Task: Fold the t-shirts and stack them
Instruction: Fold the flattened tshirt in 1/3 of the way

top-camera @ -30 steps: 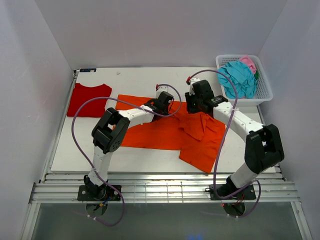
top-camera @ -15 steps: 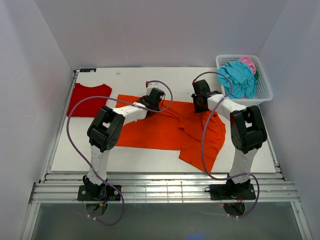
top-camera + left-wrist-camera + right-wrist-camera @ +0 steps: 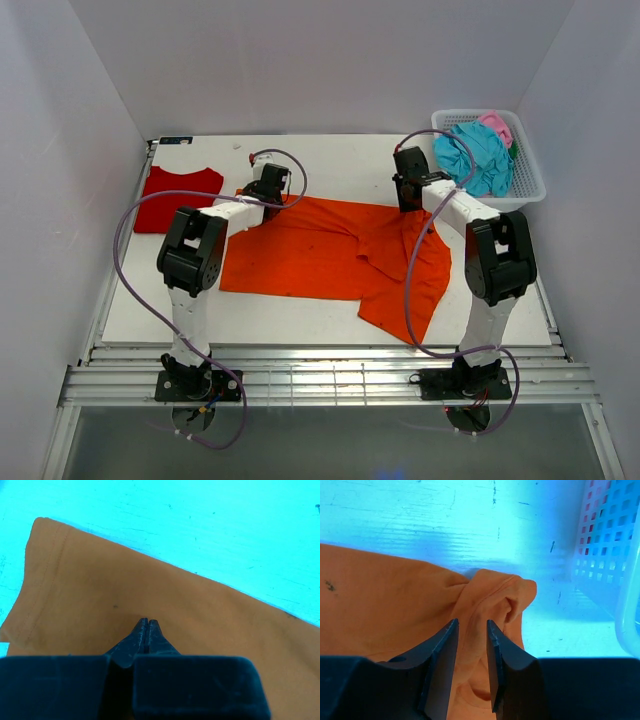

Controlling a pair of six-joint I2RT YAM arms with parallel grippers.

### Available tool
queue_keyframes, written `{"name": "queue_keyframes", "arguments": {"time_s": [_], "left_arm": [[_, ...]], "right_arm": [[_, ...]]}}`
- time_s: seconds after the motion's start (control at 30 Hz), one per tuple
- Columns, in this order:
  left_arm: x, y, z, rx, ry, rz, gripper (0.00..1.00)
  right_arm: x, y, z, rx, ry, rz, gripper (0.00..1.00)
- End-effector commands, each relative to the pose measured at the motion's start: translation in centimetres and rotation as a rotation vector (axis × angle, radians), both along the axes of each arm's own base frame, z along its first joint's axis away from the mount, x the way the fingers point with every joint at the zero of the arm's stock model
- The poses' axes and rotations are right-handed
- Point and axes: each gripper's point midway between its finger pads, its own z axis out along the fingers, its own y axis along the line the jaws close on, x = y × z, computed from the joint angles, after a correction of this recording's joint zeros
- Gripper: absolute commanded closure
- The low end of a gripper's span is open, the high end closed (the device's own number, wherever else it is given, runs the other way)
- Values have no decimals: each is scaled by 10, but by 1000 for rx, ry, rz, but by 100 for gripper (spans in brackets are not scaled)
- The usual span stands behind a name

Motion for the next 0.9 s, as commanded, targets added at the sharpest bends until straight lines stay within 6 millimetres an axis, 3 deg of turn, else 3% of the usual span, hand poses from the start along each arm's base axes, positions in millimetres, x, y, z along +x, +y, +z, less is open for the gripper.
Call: {"name": "queue_keyframes", "arguments": {"time_s": [0.0,0.4,0.47,0.5,0.57,0.87], "left_arm": [[11,-4,37,-38,-94,-15,100],[24,15,18,-11,-77,24,100],[25,20,14,-10,-67,33,100],[25,22,11,-10,-60,37,100],[24,27,6,-8,-45,51,100],[25,74,-9,-50,11,167,100]], "right_arm": [[12,-8,8,-19,-27,-15,65],[6,-11,-7,-30,29,-10,66],[6,-14,-8,-50,32,-16,73],[6,-15,-8,-58,33,-15,84],[6,-20,-9,-86,35,-30,92],[8,-36,-5,-149,27,-76,92]]}}
